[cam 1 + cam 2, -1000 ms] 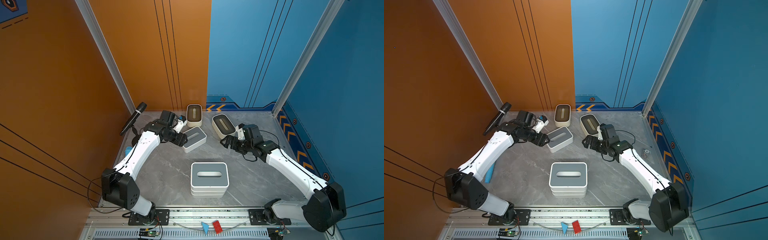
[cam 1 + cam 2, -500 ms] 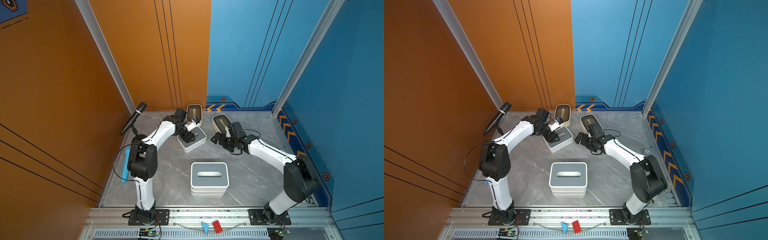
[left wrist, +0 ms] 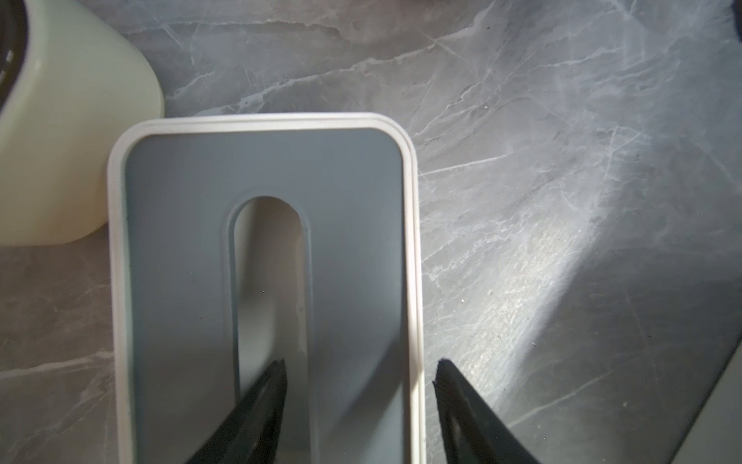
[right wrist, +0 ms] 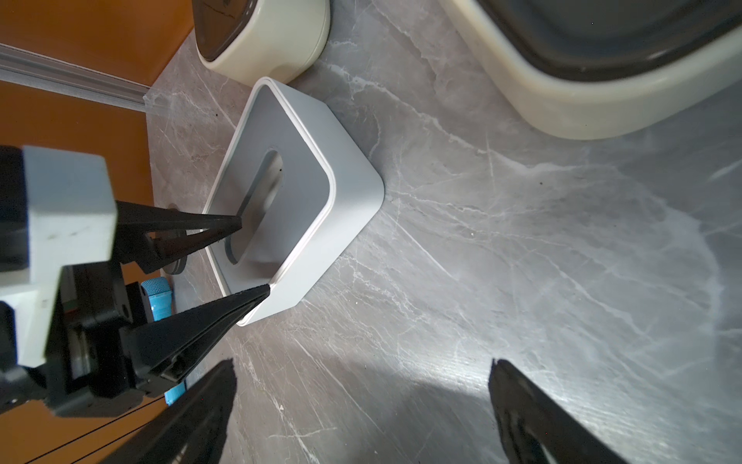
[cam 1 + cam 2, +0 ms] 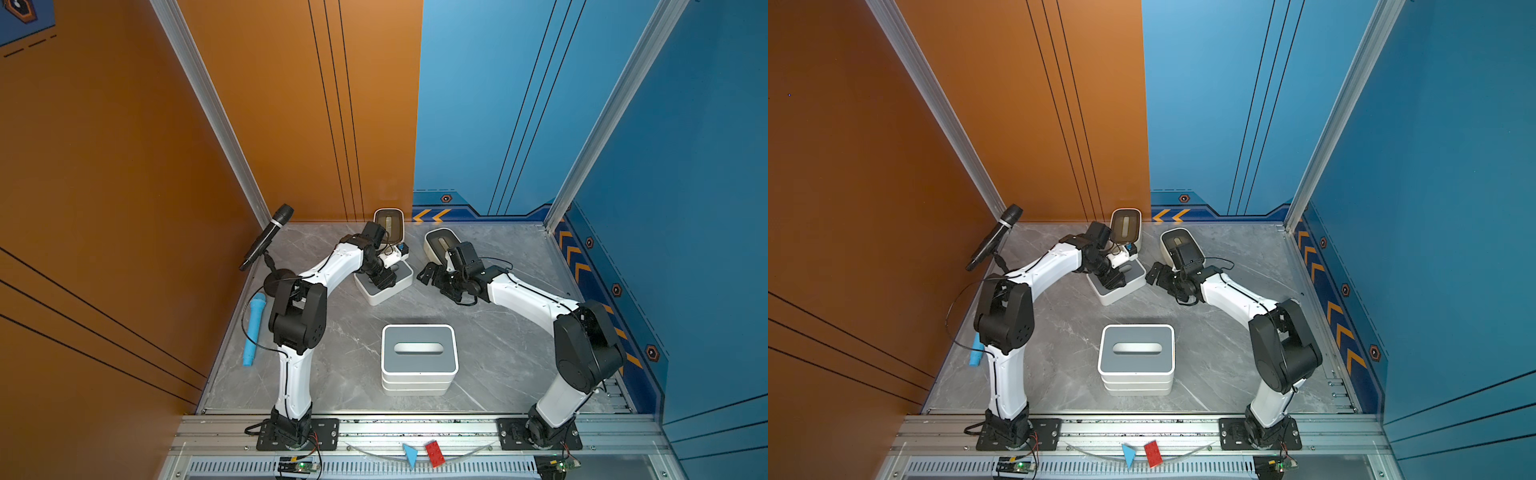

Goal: Stack the tissue boxes
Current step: Pick up the tissue box from the center of the board.

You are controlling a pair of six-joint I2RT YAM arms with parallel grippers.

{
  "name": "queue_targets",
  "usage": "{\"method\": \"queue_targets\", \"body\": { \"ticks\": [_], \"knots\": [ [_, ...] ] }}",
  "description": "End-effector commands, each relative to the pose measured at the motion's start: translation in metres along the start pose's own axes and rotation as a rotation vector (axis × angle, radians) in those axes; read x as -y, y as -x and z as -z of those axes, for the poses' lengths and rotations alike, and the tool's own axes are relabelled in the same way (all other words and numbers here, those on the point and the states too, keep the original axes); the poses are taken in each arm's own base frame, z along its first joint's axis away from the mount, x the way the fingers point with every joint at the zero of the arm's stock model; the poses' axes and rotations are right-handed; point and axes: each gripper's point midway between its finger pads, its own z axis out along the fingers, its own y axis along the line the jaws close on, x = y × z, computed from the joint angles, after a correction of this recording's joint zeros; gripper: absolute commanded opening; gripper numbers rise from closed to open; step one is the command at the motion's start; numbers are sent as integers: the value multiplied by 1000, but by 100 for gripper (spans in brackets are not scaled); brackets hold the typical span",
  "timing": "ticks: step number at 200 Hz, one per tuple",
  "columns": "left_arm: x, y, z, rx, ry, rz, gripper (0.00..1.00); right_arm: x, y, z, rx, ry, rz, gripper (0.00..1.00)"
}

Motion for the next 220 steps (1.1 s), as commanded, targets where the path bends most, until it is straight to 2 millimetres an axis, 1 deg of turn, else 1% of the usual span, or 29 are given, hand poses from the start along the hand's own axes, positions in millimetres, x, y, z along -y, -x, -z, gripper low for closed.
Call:
{"method": "queue_targets", "body": {
  "ticks": [1, 38, 67, 110, 137, 161, 172, 200, 220],
  "knots": [
    [-2, 3, -2, -5, 2, -3, 61, -9, 7, 9, 15, 24, 2, 100],
    [-5, -4, -11, -24, -3, 9, 59, -11, 7, 13, 16, 27, 9, 100],
    [-3, -4, -14, -25, -14, 10, 58, -11, 6, 16, 16, 25, 14, 100],
    [-6, -8, -20, -45, -5, 18, 58, -10, 4, 14, 6, 24, 21, 100],
    [-7, -9, -21, -51, 1, 29, 62, -11, 3, 12, -1, 29, 23, 100],
    [-4, 1, -14, -13, -15, 55, 62, -10, 1, 10, -12, 32, 24, 100],
    [-5, 7, -7, 7, -12, 67, 62, -11, 1, 10, -13, 32, 26, 100],
    [-14, 19, 11, 73, 8, 125, 62, -11, -3, 9, -20, 33, 30, 100],
    [-10, 27, 24, 132, -40, 153, 63, -14, -5, 9, -25, 35, 35, 100]
  ]
}}
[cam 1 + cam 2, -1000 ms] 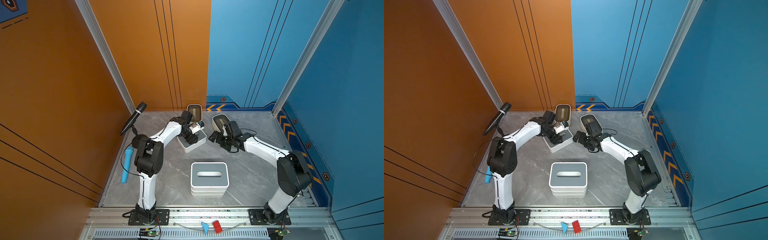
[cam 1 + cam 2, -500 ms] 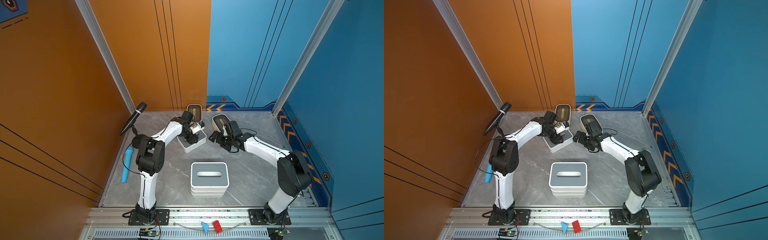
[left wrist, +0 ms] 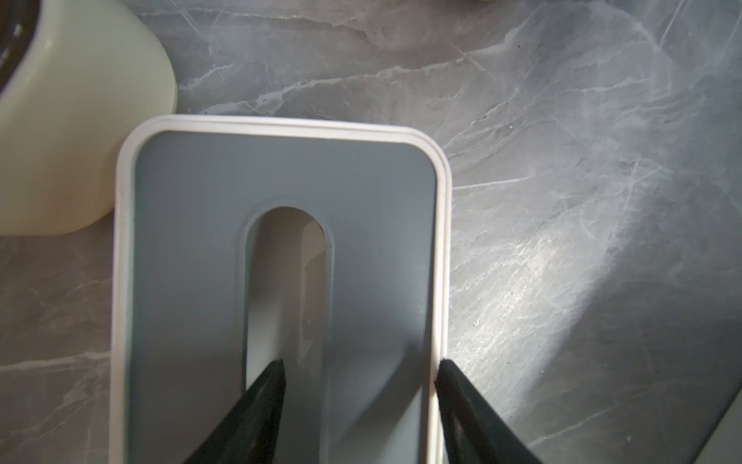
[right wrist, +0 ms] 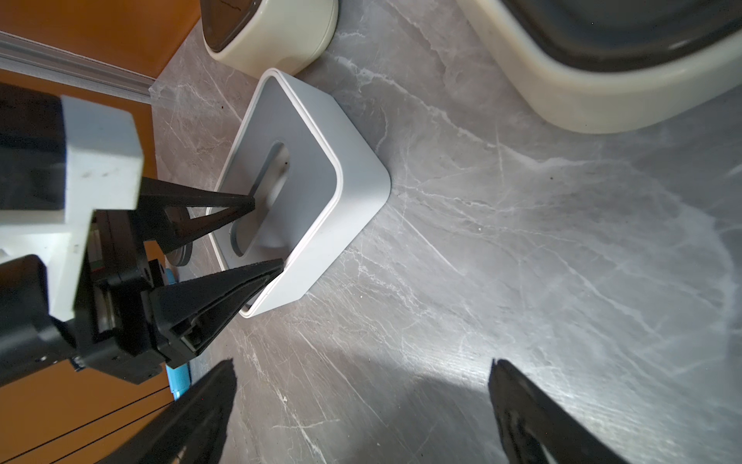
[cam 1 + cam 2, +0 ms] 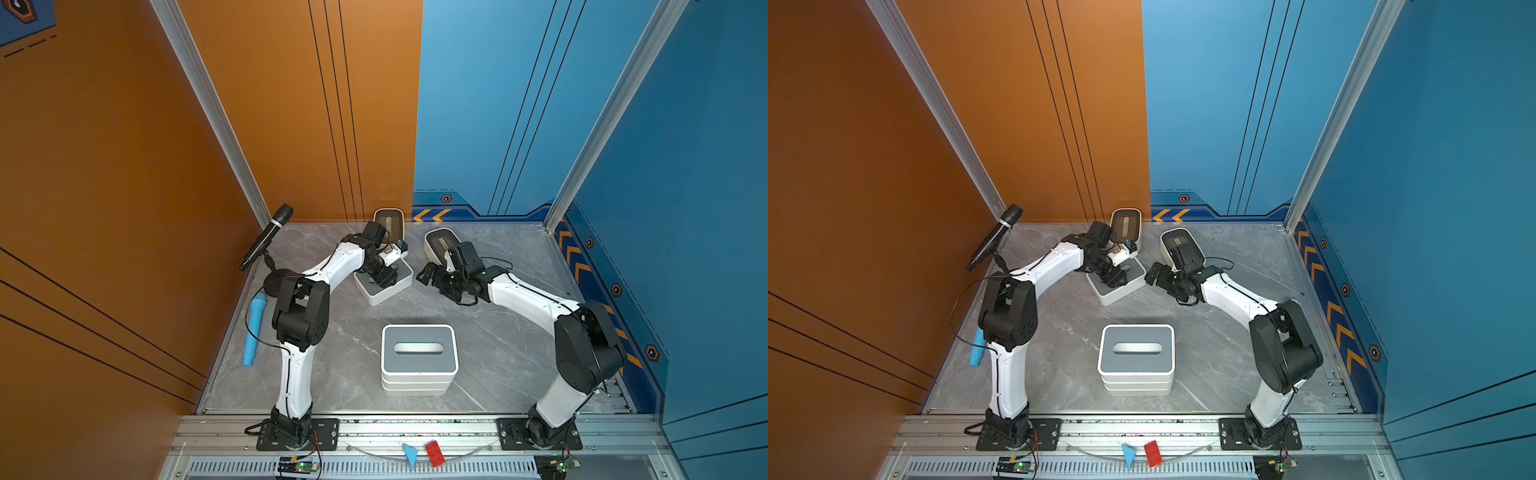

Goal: Stack the tissue boxes
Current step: Pick up the tissue box from the center of the board.

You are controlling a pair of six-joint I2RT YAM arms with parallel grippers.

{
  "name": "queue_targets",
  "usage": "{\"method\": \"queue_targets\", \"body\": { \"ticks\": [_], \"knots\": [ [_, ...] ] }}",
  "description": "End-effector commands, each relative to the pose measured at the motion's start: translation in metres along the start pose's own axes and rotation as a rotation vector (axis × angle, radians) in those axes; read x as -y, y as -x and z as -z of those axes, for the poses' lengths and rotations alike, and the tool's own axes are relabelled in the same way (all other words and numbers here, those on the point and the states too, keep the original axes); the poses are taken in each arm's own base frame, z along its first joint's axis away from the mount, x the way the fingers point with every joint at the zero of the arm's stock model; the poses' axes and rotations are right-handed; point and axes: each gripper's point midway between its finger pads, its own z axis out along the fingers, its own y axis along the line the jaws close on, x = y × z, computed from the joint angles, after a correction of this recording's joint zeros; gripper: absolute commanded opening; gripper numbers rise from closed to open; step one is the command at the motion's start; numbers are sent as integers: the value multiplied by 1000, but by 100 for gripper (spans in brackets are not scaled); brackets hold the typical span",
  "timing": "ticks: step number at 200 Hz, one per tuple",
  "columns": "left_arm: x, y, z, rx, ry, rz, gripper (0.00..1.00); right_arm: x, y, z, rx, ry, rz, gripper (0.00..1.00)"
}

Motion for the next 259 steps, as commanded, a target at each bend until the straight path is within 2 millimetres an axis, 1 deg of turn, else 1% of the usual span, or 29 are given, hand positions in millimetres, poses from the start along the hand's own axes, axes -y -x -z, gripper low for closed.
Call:
{"method": "queue_targets", "body": {
  "ticks": [1, 16, 44, 75, 104, 136, 141, 221, 259],
  "knots": [
    [1, 23, 31, 116, -42, 51, 63, -11, -2, 7, -8, 20, 27, 100],
    [6, 22, 33, 133, -87, 56, 64, -13, -4, 6, -15, 22, 31, 100],
    [15, 11, 26, 117, -127, 22, 67, -19, -7, 6, -16, 31, 41, 100],
    [14, 5, 14, 88, -127, 18, 68, -22, -10, 5, -26, 35, 52, 100],
    [19, 3, 12, 76, -124, -11, 71, -24, -10, 5, -29, 36, 57, 100],
    [12, -3, 7, 33, -73, -17, 72, -24, -13, 3, -38, 36, 62, 100],
    [11, -4, 5, 23, -71, -17, 72, -27, -11, 3, -34, 42, 64, 100],
    [9, -13, -10, -20, -76, -10, 73, -29, -12, -1, -41, 52, 68, 100],
    [10, -15, -13, -28, -81, -12, 72, -28, -12, -3, -44, 50, 66, 100]
  ]
}}
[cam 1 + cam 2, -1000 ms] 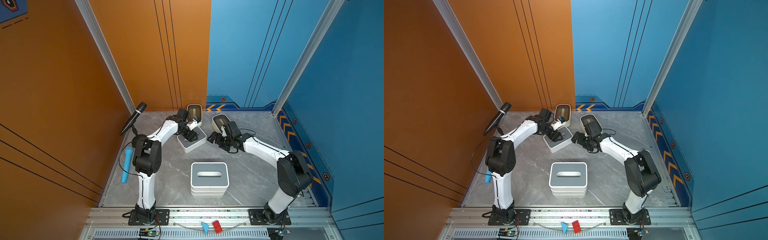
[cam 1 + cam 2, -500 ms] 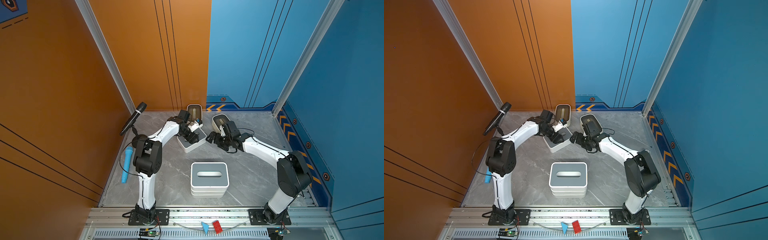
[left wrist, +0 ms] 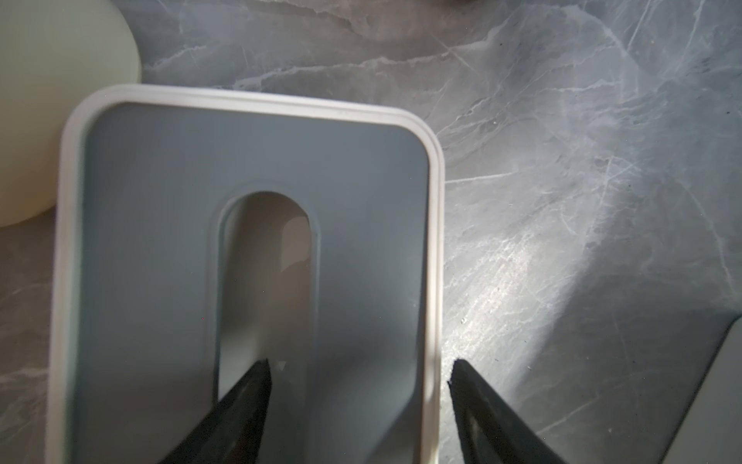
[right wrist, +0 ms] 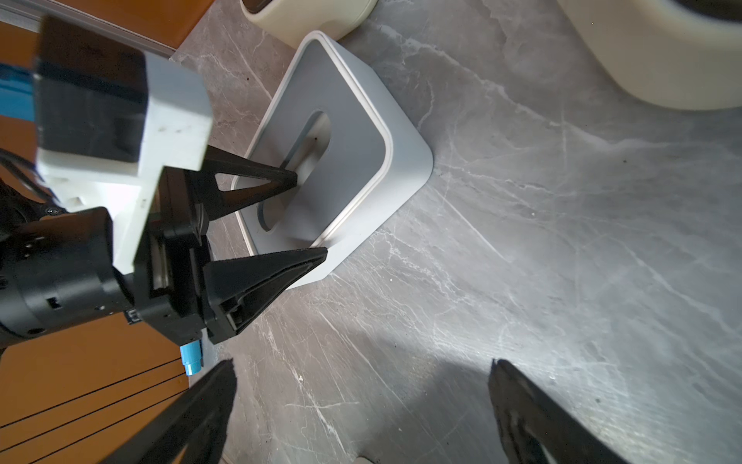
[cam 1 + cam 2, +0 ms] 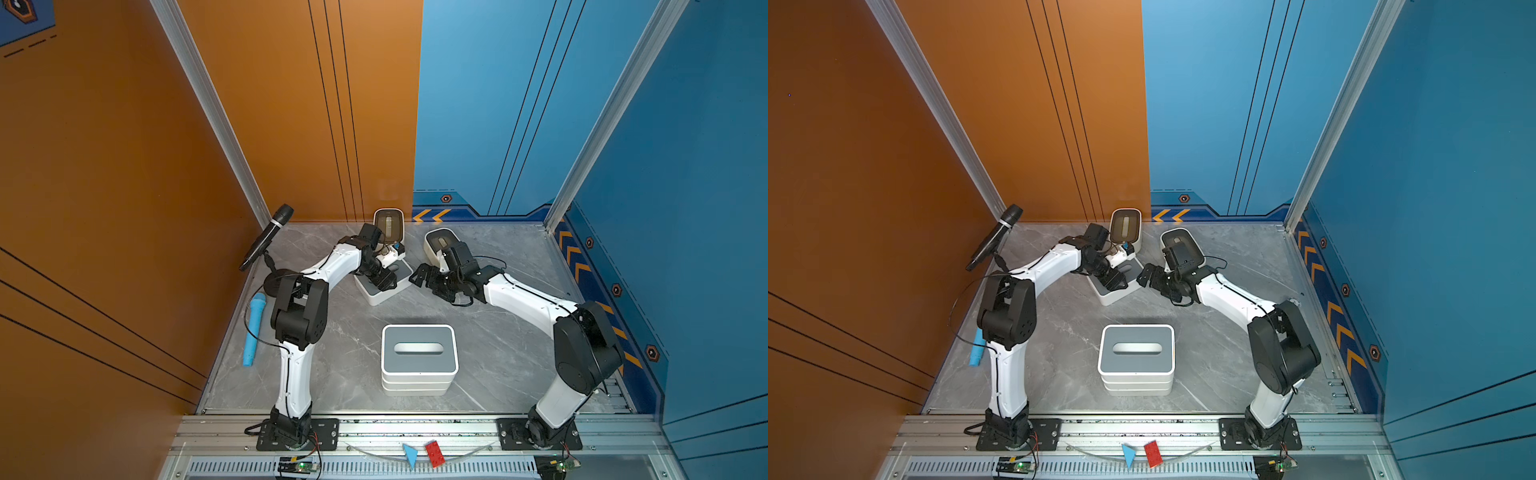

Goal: Stack the tissue boxes
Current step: Pick up the tissue box from the center of the board.

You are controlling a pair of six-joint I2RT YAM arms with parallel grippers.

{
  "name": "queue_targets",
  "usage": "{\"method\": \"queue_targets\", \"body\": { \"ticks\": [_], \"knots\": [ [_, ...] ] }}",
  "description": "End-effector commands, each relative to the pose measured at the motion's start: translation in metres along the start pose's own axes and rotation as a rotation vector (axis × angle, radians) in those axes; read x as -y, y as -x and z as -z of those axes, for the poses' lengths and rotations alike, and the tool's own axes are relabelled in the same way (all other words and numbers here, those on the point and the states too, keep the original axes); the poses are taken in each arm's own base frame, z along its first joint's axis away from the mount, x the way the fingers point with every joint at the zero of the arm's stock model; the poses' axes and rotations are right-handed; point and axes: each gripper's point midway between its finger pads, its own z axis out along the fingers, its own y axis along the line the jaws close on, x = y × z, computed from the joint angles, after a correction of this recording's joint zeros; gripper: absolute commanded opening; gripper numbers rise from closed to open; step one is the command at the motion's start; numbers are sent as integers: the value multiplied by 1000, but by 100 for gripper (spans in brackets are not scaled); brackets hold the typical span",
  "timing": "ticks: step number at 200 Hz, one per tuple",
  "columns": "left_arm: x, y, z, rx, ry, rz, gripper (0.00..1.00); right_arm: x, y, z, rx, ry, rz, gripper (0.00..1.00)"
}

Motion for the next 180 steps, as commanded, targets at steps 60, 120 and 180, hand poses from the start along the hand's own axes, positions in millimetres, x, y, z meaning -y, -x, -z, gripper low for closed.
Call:
{"method": "queue_targets", "body": {
  "ticks": [60, 120, 180],
  "knots": [
    [2, -10, -10, -65, 10, -28, 67, -5, 0, -3, -18, 12, 21, 100],
    [1, -9, -9, -72, 31, -34, 60, -8, 2, 0, -14, 22, 20, 100],
    [1, 0, 6, -42, 50, -40, 45, -11, 0, 7, -11, 31, 23, 100]
  ]
}}
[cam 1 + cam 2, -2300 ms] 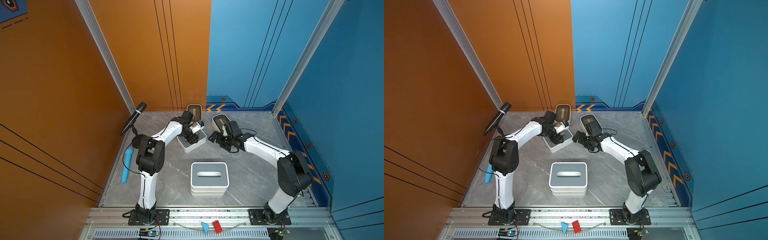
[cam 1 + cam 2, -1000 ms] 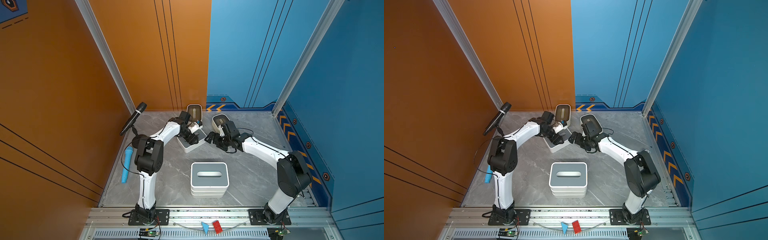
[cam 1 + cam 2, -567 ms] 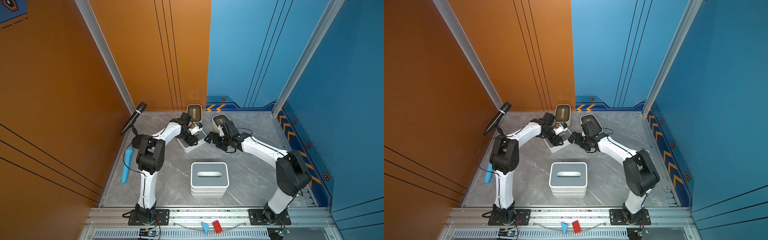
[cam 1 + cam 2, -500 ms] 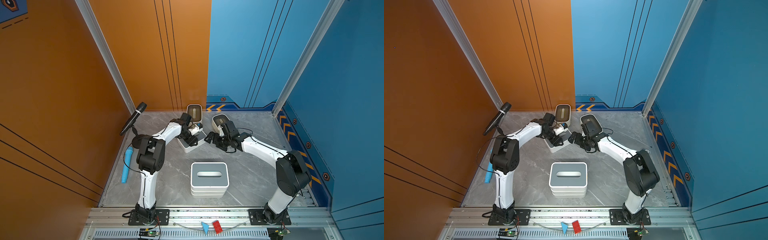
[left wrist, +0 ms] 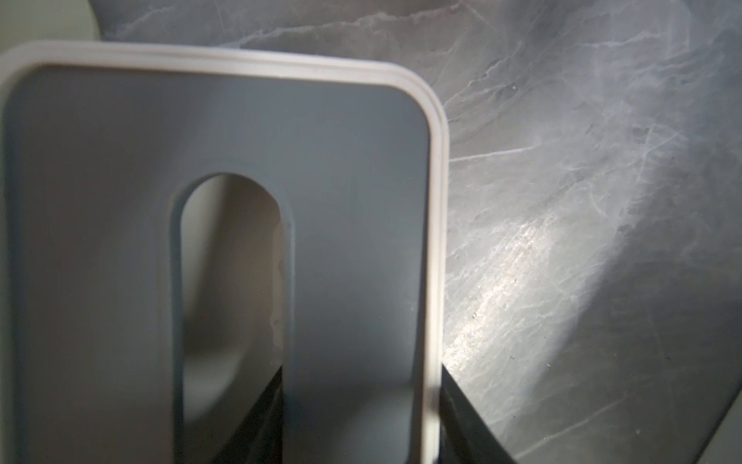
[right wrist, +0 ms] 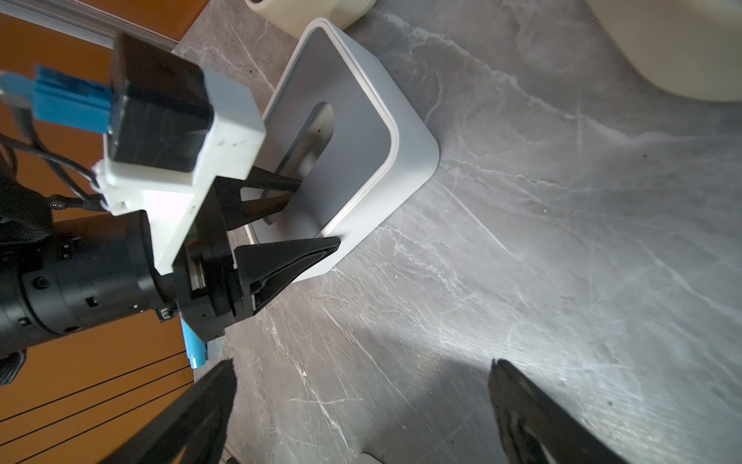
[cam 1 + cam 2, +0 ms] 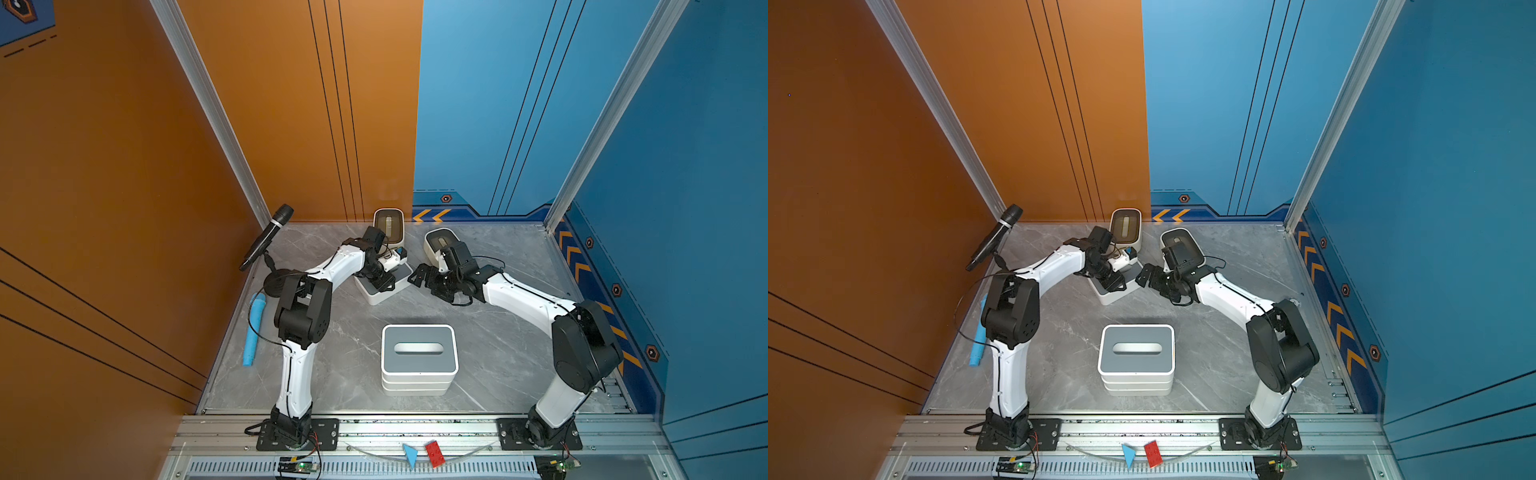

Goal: Stack the tissue boxes
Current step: Pick up the tissue box from the center of the board.

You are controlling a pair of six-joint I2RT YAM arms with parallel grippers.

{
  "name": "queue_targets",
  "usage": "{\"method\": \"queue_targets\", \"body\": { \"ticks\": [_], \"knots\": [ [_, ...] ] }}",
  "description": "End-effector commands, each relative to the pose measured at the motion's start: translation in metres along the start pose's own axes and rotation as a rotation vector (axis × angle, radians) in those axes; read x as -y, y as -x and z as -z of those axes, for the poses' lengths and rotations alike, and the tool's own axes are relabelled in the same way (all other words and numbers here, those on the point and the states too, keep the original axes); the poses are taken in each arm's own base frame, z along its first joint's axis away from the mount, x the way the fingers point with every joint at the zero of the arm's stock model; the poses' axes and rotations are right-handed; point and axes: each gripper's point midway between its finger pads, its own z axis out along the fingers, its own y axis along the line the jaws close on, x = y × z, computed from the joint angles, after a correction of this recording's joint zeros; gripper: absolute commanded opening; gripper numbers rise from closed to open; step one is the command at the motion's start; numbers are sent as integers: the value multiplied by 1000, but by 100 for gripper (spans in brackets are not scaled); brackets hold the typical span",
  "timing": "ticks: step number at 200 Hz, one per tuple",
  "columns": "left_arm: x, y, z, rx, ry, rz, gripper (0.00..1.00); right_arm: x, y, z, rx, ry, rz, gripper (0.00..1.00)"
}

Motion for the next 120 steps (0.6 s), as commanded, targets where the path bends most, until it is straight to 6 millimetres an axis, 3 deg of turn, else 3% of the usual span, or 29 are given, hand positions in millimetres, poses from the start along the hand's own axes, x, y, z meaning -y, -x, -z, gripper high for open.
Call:
{"method": "queue_targets", "body": {
  "ticks": [1, 56, 79, 120],
  "knots": [
    [-1, 8, 15, 14, 25, -9, 45, -9, 3, 9, 9, 18, 25, 100],
    [-2, 18, 51, 66, 80, 25, 45, -8, 1, 27, 31, 40, 13, 100],
    [-7, 13, 76, 94, 118, 110, 44, -8, 3, 37, 51, 61, 4, 100],
    [2, 1, 119, 119, 186, 154, 44, -6, 0, 55, 61, 90, -4, 100]
  ]
}}
